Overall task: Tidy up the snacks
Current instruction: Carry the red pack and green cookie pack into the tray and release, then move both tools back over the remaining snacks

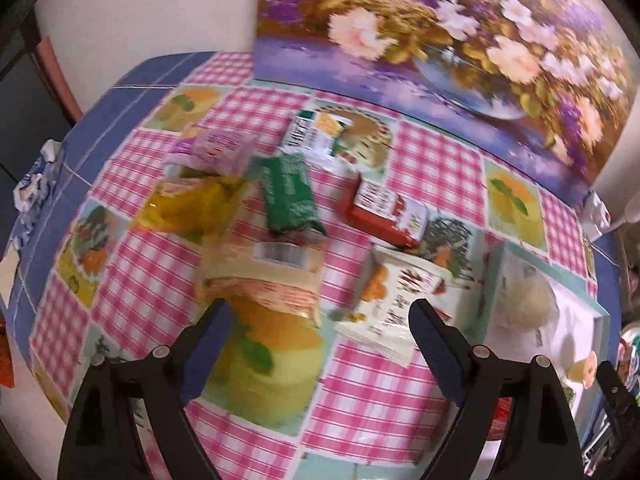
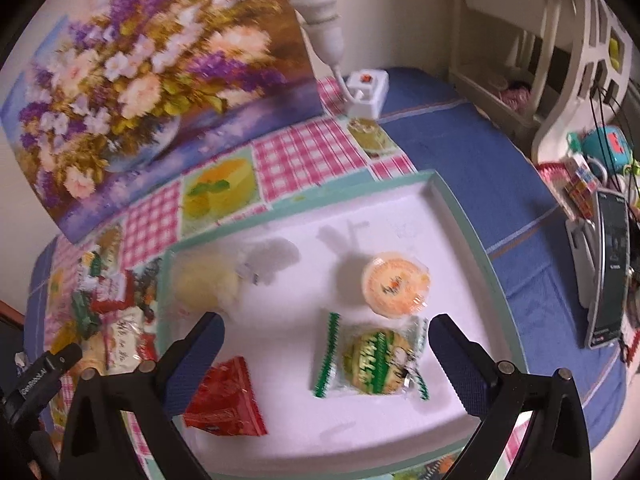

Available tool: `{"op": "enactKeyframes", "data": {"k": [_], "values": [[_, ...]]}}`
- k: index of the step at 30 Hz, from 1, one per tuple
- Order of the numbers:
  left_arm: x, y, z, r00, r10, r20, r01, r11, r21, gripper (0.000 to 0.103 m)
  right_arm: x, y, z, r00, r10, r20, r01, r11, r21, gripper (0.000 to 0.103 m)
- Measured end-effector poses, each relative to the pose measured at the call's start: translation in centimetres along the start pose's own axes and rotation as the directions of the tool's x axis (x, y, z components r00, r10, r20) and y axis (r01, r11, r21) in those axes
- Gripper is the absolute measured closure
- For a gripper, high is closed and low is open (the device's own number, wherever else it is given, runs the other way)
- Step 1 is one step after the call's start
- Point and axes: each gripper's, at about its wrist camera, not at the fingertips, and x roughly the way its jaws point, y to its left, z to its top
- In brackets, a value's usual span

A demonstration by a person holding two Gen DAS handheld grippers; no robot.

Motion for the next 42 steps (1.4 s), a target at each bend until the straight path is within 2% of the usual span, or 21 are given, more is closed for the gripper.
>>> {"op": "enactKeyframes", "data": {"k": [14,26,35,40,42], "values": [[-1.6,7.8,1.5,0.994,0.091,0.053,-0.084,0.989,-0.120,0.013,-1.8,4.9,-0.1,0.998,0.057,0.036,-0.055,0.997,-0.055,0.000],[-3.2,16.6,2.1,0.985,0.157,0.076,-0.133,0.958,-0.254,0.013,-1.9,13.1,-2.5,0.989,0.149,-0.004,-0.148,0.979,-0.143,0.000],[-2.4,19.4,2.1,0.988,0.145,0.047,-0.125,0.946,-0.299,0.013,-0.4,18.4,-4.6,0.981,0.186,-0.062,-0.195,0.955,-0.225,0.000],[-0.9,18.6,2.3,0.994,0.108,0.012,-0.100,0.953,-0.287,0.013,0.8,19.6,-5.0,0.982,0.171,-0.083,-0.187,0.950,-0.251,0.000],[-0.1,17.6,2.5,0.997,0.072,0.005,-0.068,0.961,-0.267,0.013,1.5,19.8,-5.0,0.982,0.163,-0.092,-0.182,0.949,-0.257,0.000]]}}
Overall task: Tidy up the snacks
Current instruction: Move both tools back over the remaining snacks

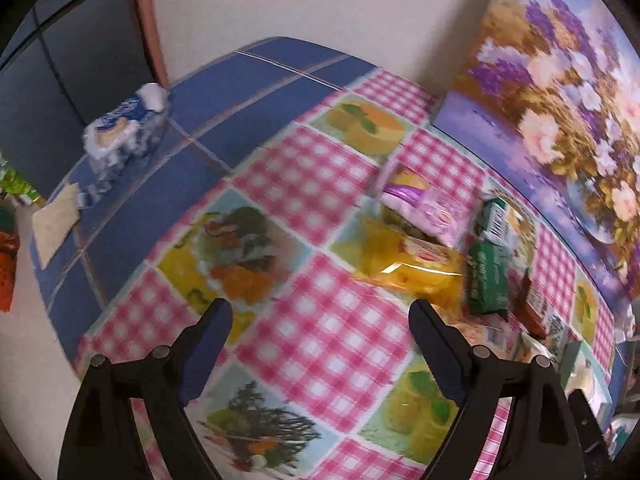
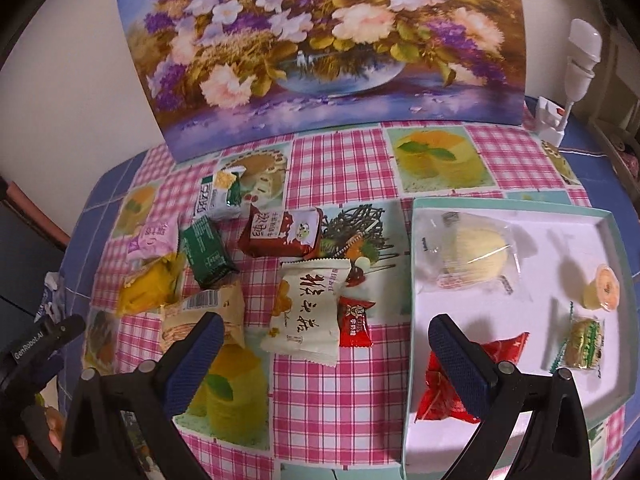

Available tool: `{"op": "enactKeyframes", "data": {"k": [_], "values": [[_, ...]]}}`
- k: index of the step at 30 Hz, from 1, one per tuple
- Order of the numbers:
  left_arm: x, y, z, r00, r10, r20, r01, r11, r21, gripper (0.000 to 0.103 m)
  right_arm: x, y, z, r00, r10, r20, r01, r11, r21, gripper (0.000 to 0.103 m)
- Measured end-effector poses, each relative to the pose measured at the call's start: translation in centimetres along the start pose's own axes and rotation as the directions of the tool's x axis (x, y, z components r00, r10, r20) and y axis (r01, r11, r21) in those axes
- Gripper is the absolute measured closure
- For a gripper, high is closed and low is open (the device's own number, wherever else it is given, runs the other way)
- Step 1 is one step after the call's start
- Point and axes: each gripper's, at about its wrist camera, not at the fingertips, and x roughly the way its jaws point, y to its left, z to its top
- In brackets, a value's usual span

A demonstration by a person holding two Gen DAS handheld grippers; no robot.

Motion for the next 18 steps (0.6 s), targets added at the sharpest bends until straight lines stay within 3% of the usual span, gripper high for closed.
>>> {"op": "enactKeyframes", "data": {"k": [5,18], "values": [[2.1,-3.0,-0.7,0.992,-0.104,-0.073,0.107,0.993,0.041,0.013,1.8,0.4,0.2,1.000,-0.001,-0.027,0.000,1.000,-0.025,0.000],[5.5,-9.1,-1.3,0.966,-0.185,-0.181,0.214,0.965,0.155,0.013,5.5,1.1,0.2,0.997,-0.030,-0.074,0.023,0.996,-0.086,0.001]]}}
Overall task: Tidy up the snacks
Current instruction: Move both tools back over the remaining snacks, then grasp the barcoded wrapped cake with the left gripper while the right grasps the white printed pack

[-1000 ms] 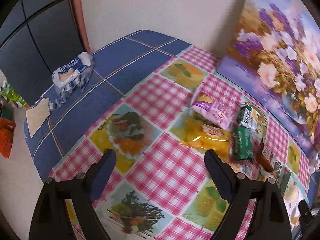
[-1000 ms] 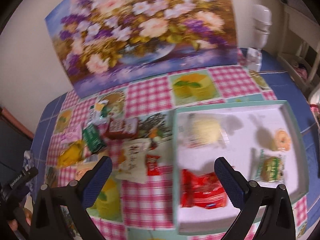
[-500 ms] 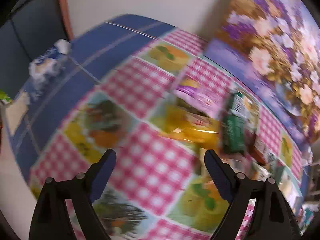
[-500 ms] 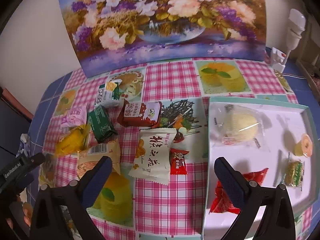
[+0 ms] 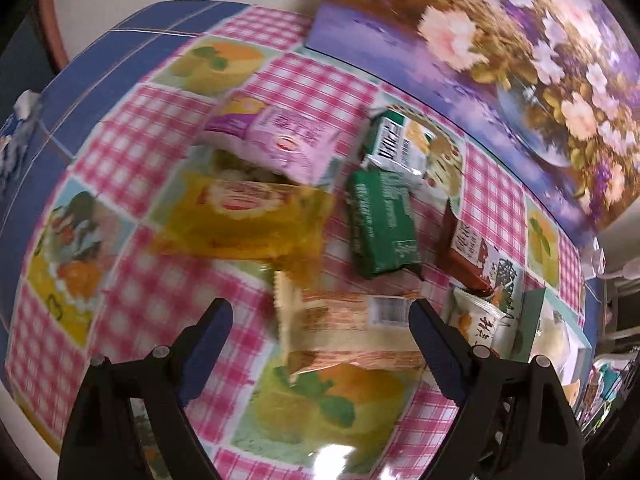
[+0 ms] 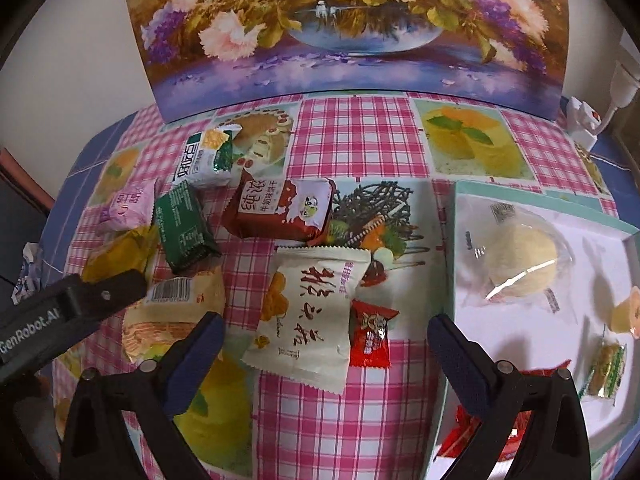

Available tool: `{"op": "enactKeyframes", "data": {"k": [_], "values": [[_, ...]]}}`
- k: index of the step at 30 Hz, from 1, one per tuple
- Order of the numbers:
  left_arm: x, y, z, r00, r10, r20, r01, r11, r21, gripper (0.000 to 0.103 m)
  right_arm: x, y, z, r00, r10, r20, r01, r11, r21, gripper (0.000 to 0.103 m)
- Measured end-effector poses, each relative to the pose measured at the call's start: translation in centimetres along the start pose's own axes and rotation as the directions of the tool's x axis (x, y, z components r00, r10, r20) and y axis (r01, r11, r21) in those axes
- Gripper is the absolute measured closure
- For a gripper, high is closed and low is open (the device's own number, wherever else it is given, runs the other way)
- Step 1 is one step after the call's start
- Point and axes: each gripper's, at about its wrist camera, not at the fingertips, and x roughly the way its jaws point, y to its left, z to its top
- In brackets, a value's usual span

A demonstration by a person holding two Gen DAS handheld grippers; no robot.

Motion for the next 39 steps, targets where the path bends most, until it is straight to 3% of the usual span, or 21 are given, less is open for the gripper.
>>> {"op": "enactKeyframes", "data": {"k": [8,17,23,27,33,39], "values": [[1.5,-2.5,0.2,0.998,-0.054,-0.031,0.056,0.997,0.060,0.013,0.9,-0.4,0.4,1.000,-0.031,0.000,0.031,0.999,-0.014,0.005],[2.9,-4.3,-0.1,0.999,0.037,-0.040,-0.031,0.990,0.138,0.013,1.2,-0.6,0.3,0.999,-0.046,-0.010,0.046,0.999,-0.023,0.008],[3.5,-3.2,-0.1,0.994,0.103,-0.040,-0.097,0.986,0.134,0.013,1.6,-0.2,0.1,0.999,-0.050,-0.020,0.049,0.998,-0.036,0.013],[3.3,-1.7,0.1,0.991,0.127,-0.032,-0.123,0.986,0.111,0.013,1.7,0.1,0.0,0.999,-0.035,-0.015,0.035,0.999,-0.035,0.023],[3.3,0.0,0.4,0.991,0.130,-0.034,-0.127,0.988,0.082,0.013,1.7,1.4,0.1,1.000,0.005,0.002,-0.005,0.998,-0.064,0.030],[3.2,1.6,0.6,0.991,0.124,-0.041,-0.121,0.991,0.059,0.013,2.7,2.0,-0.1,1.000,0.013,-0.021,-0.015,0.998,-0.066,0.030]]}}
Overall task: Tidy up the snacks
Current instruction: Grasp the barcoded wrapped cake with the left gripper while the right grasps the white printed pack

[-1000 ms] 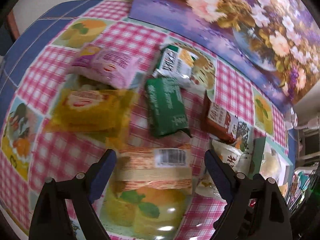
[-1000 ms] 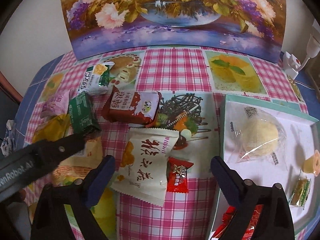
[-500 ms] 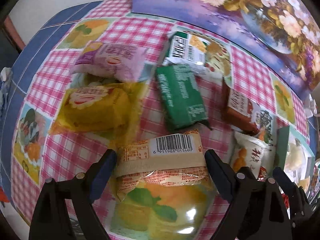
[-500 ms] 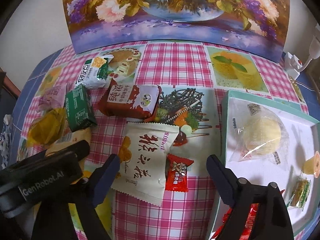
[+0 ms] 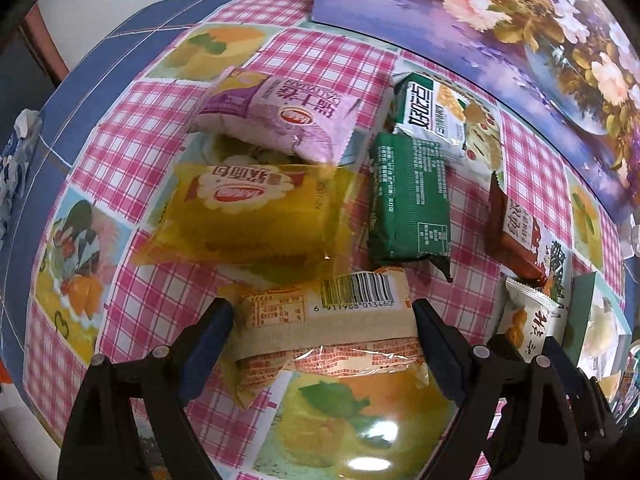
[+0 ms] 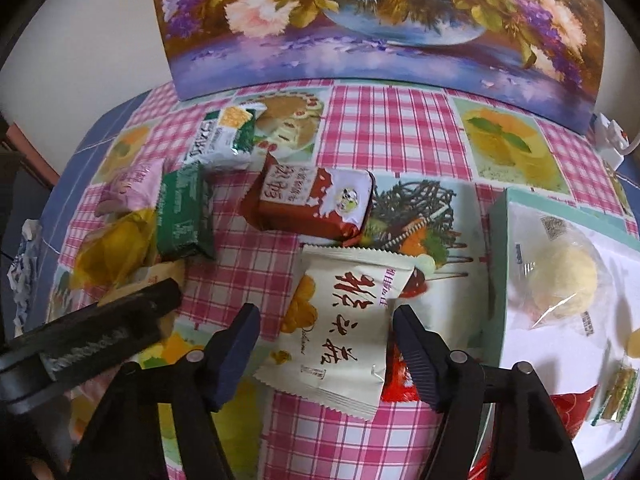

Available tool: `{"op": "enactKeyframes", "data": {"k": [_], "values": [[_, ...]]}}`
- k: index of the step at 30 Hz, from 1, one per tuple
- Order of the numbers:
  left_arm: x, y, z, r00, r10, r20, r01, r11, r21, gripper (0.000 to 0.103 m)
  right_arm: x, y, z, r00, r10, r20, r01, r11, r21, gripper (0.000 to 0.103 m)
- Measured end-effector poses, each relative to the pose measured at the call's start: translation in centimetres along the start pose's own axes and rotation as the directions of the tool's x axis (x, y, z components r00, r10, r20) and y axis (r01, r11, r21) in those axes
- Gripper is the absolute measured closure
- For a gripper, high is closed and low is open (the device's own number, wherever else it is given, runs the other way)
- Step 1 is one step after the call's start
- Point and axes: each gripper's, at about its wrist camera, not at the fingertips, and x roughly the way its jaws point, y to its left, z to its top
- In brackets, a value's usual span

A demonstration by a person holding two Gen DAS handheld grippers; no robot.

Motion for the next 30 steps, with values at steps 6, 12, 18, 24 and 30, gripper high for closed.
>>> {"op": "enactKeyframes", "data": {"k": [6,12,18,24,30], "values": [[0.1,1.4,-0.3,1.000,0.000,-0.001,0.000,1.000,0.003,0.013,0.7,-0.3,-0.1,1.000,-0.008,-0.007,0.008,1.000,0.013,0.031],[0.1,1.5,-0.1,1.000,0.000,-0.003,0.000,1.000,-0.004,0.013,0.7,0.7,-0.2,1.000,0.013,-0.006,-0.013,0.999,-0.029,0.039],[0.7,1.7,0.2,1.000,0.006,-0.003,-0.006,1.000,-0.003,0.013,1.1,1.5,-0.2,0.999,-0.036,0.009,0.036,0.997,-0.067,0.039],[0.4,-0.1,-0.1,1.000,0.022,0.000,-0.022,1.000,-0.002,0.013,1.0,1.8,-0.3,0.997,-0.069,0.027,0.072,0.993,-0.093,0.043],[-0.2,-0.4,0.0,1.000,0.012,0.004,-0.012,1.000,0.002,0.020,0.8,1.3,-0.2,0.998,-0.048,0.030,0.050,0.997,-0.066,0.048]]}}
